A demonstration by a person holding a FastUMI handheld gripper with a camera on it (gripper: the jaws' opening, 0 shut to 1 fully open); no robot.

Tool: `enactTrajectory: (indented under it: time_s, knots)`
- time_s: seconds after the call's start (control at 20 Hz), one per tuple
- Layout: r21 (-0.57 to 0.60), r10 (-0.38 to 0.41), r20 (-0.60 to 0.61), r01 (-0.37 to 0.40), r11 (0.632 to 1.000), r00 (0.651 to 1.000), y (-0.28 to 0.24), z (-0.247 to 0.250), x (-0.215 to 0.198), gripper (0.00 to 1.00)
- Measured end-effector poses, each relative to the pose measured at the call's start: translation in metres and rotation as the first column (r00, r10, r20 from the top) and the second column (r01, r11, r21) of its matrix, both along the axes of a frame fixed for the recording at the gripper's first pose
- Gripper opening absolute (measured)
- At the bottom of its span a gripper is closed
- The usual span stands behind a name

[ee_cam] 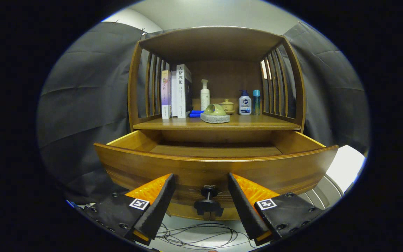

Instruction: Pull open the drawer, take out the items inside it, and place them on the countertop above the cabinet.

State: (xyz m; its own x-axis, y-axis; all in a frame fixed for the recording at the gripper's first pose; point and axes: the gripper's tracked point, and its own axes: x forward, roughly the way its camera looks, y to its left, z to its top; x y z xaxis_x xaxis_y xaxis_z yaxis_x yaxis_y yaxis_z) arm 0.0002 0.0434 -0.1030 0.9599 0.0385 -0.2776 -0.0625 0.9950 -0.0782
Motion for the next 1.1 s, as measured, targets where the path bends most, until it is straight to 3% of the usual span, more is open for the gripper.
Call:
enactTrajectory:
  time_s: [0.4,1.1]
  knots:
    - [0.039,-0.036,0.010,0.036,0.999,0.999,0.000,0.004,0.019,0.95]
    - [0.004,-0.073,0.028,0.073,0.997,0.997,-0.005,0.002,0.050,0.95]
